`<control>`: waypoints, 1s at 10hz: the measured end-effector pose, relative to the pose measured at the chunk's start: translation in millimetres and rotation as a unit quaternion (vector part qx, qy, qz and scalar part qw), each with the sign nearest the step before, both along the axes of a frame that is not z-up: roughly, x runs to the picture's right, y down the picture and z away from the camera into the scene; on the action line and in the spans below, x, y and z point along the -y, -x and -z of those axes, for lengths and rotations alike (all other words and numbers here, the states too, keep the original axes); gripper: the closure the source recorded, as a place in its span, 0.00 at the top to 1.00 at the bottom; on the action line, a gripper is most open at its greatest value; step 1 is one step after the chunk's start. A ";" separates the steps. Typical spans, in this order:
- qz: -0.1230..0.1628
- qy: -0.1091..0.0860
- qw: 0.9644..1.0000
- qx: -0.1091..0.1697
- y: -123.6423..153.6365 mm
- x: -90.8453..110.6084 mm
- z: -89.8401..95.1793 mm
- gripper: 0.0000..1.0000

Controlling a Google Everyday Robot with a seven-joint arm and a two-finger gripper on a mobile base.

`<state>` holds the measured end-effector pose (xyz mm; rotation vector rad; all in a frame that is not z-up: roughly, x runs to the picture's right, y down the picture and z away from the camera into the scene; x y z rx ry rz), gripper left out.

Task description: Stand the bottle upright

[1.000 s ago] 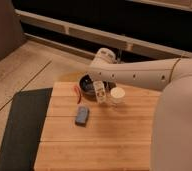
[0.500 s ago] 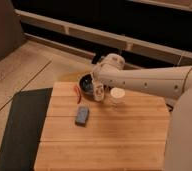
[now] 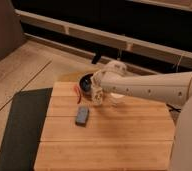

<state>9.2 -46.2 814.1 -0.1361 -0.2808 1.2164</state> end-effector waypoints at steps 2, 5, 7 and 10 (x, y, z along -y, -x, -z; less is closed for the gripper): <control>0.011 -0.001 1.000 0.002 0.3 -4.6 -7.3 0.00; 0.032 -0.002 0.999 0.002 4.7 -8.9 -12.2 0.00; 0.038 0.000 0.999 -0.002 3.9 -10.7 -13.6 0.03; 0.035 0.008 0.999 -0.004 3.1 -14.2 -14.0 0.31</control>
